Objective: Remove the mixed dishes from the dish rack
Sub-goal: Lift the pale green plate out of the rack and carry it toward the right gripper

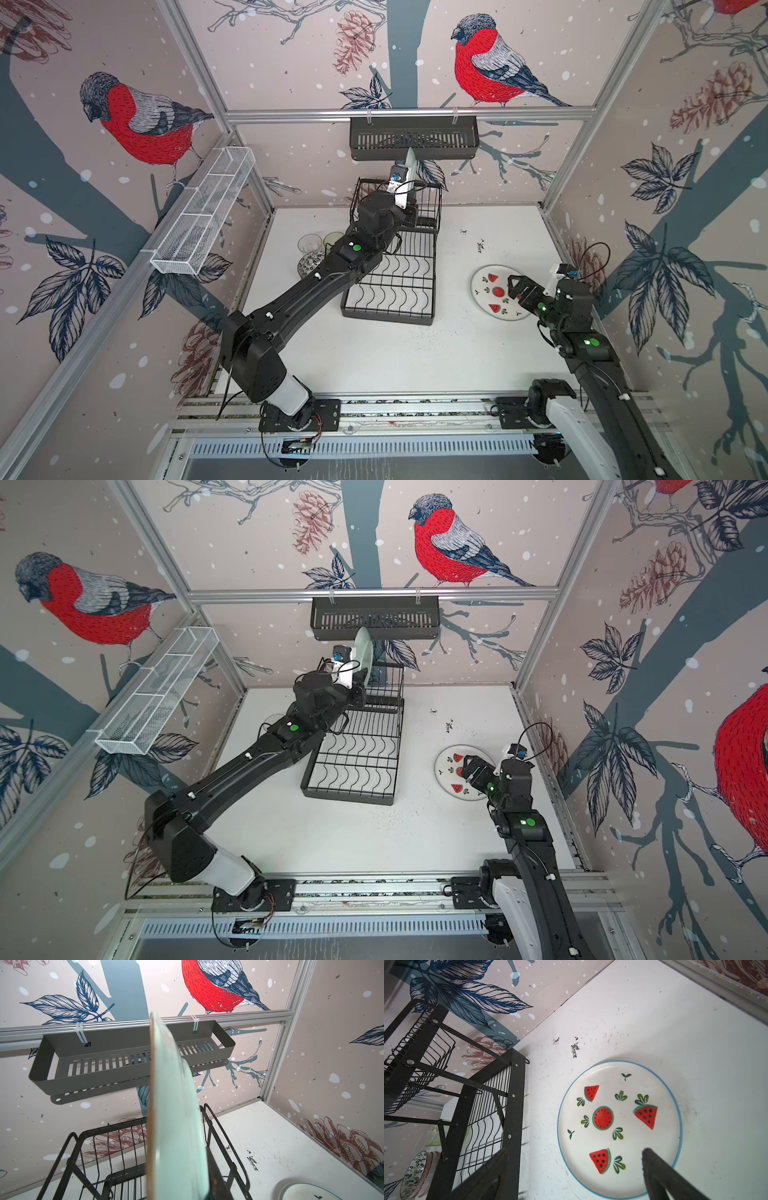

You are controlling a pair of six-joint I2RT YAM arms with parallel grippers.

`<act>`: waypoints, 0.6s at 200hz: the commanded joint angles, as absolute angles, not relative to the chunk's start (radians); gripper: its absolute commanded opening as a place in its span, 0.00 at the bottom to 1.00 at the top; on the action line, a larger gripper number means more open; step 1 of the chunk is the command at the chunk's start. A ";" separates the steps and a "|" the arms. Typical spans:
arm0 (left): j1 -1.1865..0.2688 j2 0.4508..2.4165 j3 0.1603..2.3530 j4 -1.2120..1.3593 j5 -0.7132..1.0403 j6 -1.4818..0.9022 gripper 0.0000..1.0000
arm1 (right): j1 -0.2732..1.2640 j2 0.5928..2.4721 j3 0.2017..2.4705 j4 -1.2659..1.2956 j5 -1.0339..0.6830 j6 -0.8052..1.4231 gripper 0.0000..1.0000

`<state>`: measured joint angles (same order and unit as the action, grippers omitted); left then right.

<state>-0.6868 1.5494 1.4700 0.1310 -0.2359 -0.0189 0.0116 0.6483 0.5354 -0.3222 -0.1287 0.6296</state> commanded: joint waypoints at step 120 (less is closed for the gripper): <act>-0.803 1.469 1.400 0.317 -0.204 0.070 0.00 | 0.012 0.650 0.552 -0.309 -0.161 0.650 1.00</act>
<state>-0.7650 1.4975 1.4181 0.1505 -0.2276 0.0204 0.0116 0.6491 0.5415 -0.3218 -0.1356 0.6334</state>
